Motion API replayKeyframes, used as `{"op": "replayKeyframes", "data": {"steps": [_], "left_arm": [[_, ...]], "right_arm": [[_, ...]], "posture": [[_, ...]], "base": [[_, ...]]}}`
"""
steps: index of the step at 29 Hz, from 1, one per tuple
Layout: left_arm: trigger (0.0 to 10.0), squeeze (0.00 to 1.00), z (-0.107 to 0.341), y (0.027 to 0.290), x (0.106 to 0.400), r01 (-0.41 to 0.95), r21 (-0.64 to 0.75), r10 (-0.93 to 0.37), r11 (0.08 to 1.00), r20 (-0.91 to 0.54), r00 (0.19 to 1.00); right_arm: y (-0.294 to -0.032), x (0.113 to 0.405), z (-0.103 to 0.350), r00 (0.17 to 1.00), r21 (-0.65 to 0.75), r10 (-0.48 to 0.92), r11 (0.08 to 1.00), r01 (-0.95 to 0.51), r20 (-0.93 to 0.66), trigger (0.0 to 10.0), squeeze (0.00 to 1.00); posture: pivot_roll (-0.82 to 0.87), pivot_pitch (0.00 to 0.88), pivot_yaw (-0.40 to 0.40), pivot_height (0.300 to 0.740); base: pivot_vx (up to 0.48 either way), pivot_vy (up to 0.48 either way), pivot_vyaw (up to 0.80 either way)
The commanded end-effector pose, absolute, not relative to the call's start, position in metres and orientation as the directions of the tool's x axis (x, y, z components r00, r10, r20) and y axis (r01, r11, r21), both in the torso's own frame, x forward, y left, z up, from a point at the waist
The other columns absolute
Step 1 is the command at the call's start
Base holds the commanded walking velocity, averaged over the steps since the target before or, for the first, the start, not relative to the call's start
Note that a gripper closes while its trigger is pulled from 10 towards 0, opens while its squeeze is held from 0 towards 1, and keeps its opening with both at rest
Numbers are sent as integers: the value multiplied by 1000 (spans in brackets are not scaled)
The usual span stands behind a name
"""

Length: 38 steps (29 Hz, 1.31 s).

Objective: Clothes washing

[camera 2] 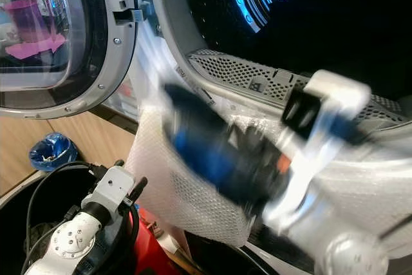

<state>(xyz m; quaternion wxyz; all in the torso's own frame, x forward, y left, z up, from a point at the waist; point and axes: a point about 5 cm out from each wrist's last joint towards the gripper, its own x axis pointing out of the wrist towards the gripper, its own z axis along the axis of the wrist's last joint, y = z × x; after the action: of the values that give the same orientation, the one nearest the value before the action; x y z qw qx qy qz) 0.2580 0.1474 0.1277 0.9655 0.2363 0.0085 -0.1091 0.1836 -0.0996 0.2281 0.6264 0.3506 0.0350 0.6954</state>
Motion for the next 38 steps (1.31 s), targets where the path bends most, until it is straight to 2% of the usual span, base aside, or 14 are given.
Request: {"op": "replayKeyframes", "data": {"steps": [1,2,4,7,8,10,13,15,16,17,22,28,33,38], "left_arm": [[10000,0,130,150,256,200,466,-199,862,-52,979],[10000,0,130,150,255,202,466,-201,861,-53,978],[10000,0,128,150,252,235,467,-229,852,-70,971],[10000,0,123,144,247,333,454,-315,826,-119,942],[10000,0,123,144,247,333,454,-315,826,-119,942],[10000,0,114,135,240,455,408,-413,792,-190,891],[10000,0,98,120,224,661,303,-574,687,-333,748],[10000,0,89,111,215,754,254,-651,606,-387,653],[10000,0,84,104,210,807,210,-697,552,-414,585],[10000,0,84,104,210,807,210,-697,552,-414,585],[10000,0,62,76,207,915,22,-805,402,-468,365],[10000,0,38,63,219,884,-145,-805,444,-497,322],[10000,0,2,62,228,815,-244,-749,526,-586,307],[10000,0,-24,58,229,715,-391,-739,580,-621,261]], "right_arm": [[-101,182,211,15,522,928,-195,-830,372,10000,0],[-104,181,202,30,560,939,-178,-809,343,10000,0],[-116,182,149,138,693,979,-2,-721,147,10000,0],[-126,173,106,138,722,990,120,-681,-34,10000,0],[-126,173,106,138,722,990,120,-681,-34,10000,0],[-140,161,66,123,742,971,236,-628,-204,10000,0],[-152,150,27,129,738,933,345,-580,-335,10000,0],[-156,150,9,160,727,907,410,-550,-390,10000,0],[-162,152,-6,209,702,867,490,-517,-452,10000,0],[-162,152,-6,209,702,867,490,-517,-452,10000,0],[-168,158,-55,354,578,672,740,-343,-650,10000,0],[-164,158,-76,414,491,541,840,-229,-732,10000,0],[-175,159,-88,481,329,310,943,-47,-820,10000,0],[-198,157,-93,489,162,1,944,286,-872,10000,0]], "posture": [[3,92,-8,740],[3,92,-8,740],[18,94,-14,740],[23,88,-14,740],[23,88,-14,740],[29,86,-12,740],[40,81,-8,740],[37,76,-5,740],[33,73,2,740],[33,73,2,740],[19,64,19,740],[-3,59,37,740],[-23,56,46,740],[-32,53,43,740]], "base": [[0,0,0],[0,0,0],[0,0,0],[0,0,0],[0,0,0],[0,0,0],[0,0,0],[0,0,0],[0,0,0],[0,0,0],[0,0,0],[0,0,0],[0,0,0],[0,0,0]]}}
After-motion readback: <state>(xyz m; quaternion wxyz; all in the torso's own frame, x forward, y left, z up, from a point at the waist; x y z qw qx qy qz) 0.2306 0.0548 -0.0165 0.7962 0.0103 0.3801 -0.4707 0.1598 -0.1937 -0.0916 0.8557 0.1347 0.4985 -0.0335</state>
